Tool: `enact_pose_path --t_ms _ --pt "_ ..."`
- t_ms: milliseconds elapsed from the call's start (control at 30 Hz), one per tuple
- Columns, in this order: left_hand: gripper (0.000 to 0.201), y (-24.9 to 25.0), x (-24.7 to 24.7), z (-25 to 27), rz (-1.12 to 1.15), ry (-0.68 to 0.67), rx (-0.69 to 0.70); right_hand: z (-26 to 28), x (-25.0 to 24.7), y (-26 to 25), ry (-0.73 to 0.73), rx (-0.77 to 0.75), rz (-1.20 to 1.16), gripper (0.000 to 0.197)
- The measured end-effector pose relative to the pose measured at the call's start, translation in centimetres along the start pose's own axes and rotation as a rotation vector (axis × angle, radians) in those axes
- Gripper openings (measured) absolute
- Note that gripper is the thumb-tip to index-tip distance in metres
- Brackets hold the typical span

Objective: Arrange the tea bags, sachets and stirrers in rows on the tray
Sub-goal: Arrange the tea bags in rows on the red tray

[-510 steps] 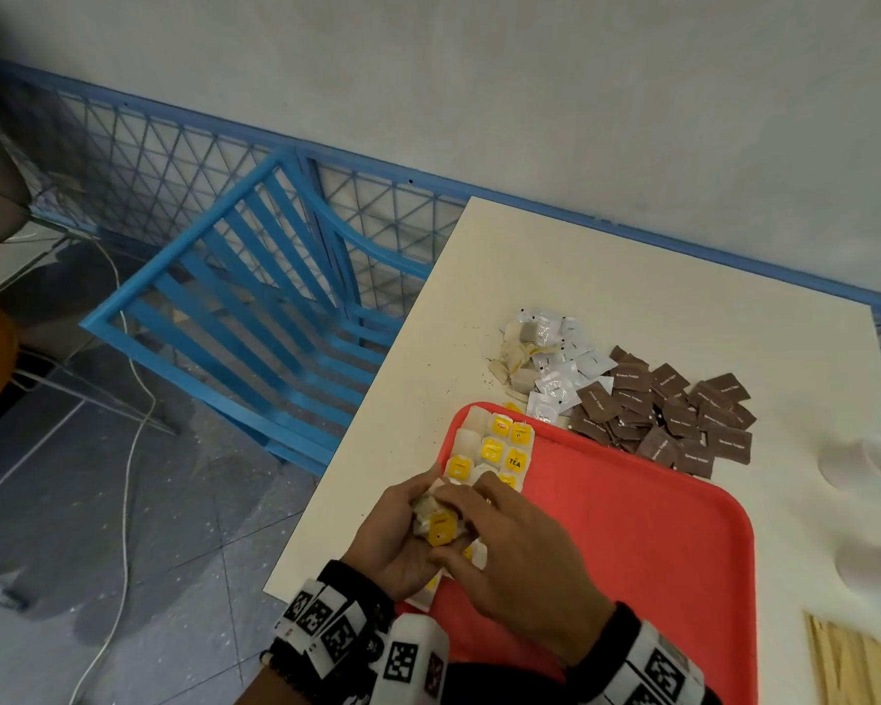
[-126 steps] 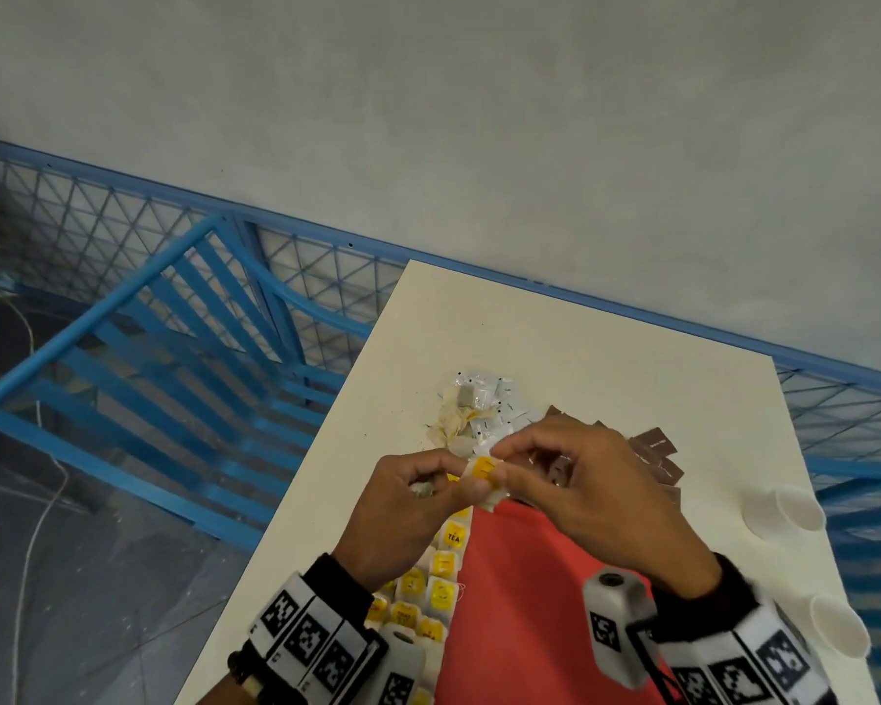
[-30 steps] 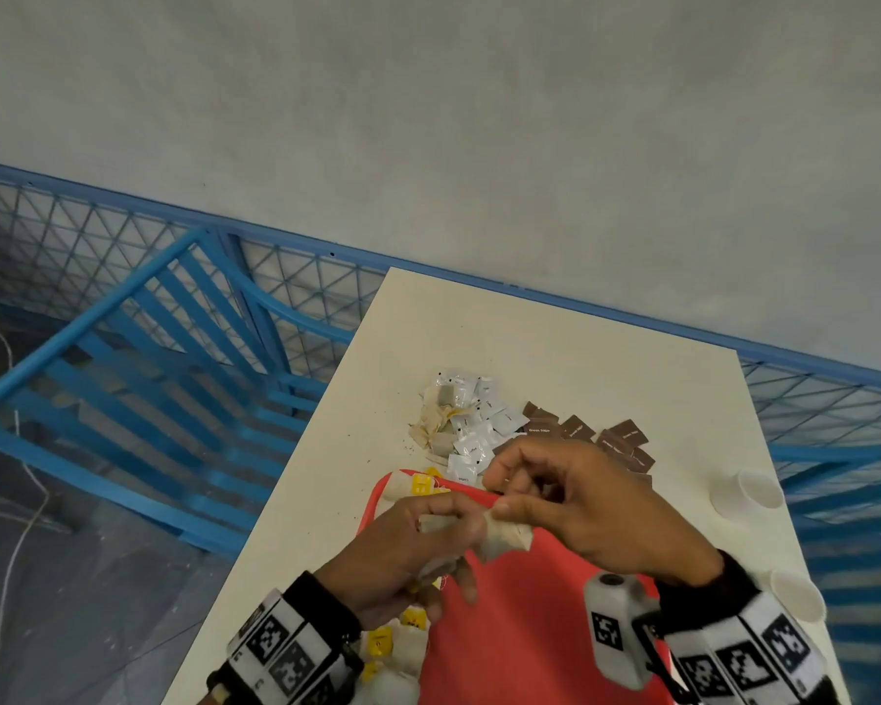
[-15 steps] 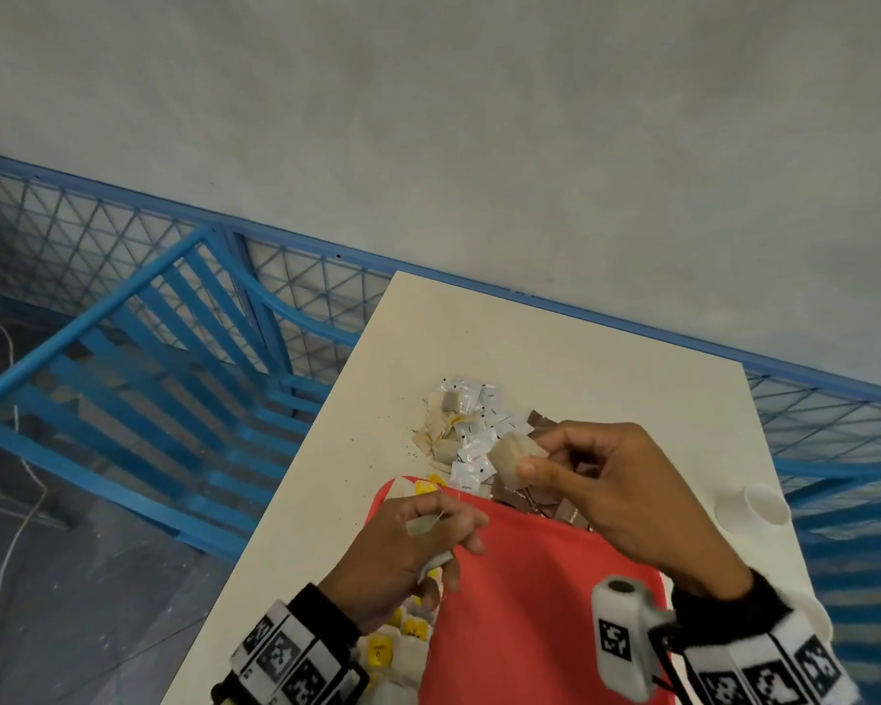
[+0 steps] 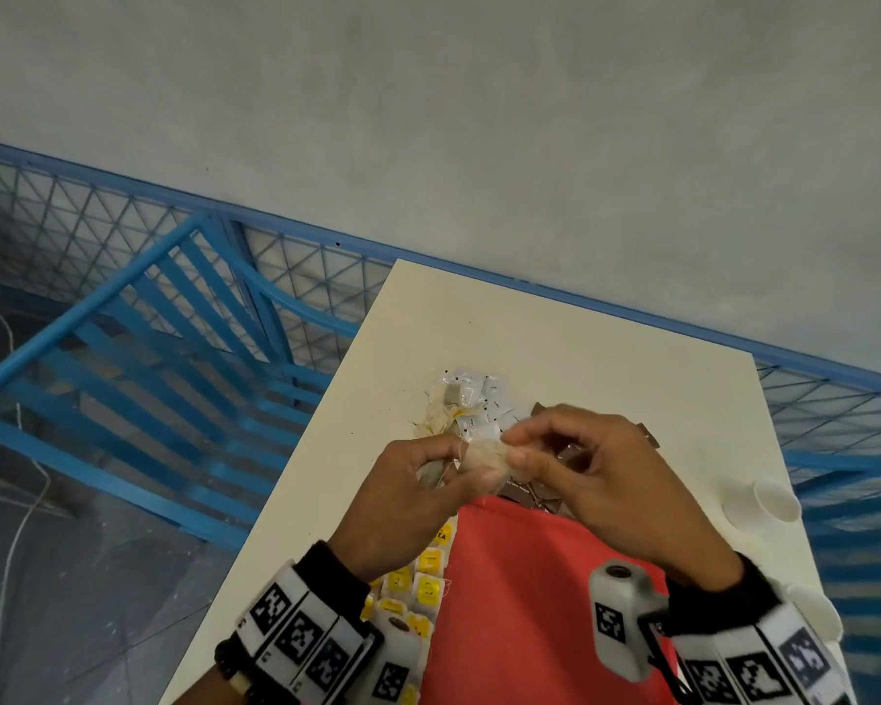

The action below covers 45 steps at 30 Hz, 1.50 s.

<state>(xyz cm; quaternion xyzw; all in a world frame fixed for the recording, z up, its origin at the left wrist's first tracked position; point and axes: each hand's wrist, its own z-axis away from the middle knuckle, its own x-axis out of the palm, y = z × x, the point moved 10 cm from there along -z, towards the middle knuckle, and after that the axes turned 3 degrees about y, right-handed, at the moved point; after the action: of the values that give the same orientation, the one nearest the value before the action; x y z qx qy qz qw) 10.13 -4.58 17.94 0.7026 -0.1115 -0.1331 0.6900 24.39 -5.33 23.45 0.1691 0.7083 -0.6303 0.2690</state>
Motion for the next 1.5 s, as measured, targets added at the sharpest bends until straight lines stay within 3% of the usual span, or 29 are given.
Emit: enact_pose_path --t_ms 67,167,333,467,600,733,900,1100,1500 --pt "0.012 -0.3 -0.5 0.1 0.069 0.047 -0.042 0.0 0.3 0.5 -0.020 0.037 -0.017 0.013" --pt "0.017 -1.7 -1.5 0.1 0.114 0.113 -0.120 0.4 2.6 0.6 -0.188 0.041 -0.022 0.015" --pt "0.020 -2.4 -1.6 -0.1 0.115 0.055 -0.155 -1.5 1.1 1.4 -0.008 0.077 -0.087 0.026" --pt "0.014 -1.7 -2.0 -1.0 0.000 0.009 -0.073 -2.8 3.0 -0.1 -0.050 -0.030 0.030 0.011" --pt "0.017 -3.7 -3.4 -1.5 -0.111 -0.001 -0.075 -4.0 4.2 0.8 -0.066 -0.031 0.095 0.009" --pt "0.002 -8.8 -6.0 -1.0 -0.350 0.070 -0.175 -4.7 6.3 4.9 -0.081 -0.010 0.183 0.011" --pt "0.016 -15.8 -6.0 1.8 -0.539 -0.040 -0.320 -4.6 12.1 15.3 -0.253 0.180 0.277 0.017" --pt "0.015 -18.9 -5.3 2.4 -0.583 -0.072 -0.390 -4.3 17.7 20.2 -0.472 0.280 0.204 0.010" --pt "0.005 -19.8 -5.4 0.9 -0.607 -0.079 -0.394 -5.1 17.2 23.5 -0.199 0.476 0.229 0.015"
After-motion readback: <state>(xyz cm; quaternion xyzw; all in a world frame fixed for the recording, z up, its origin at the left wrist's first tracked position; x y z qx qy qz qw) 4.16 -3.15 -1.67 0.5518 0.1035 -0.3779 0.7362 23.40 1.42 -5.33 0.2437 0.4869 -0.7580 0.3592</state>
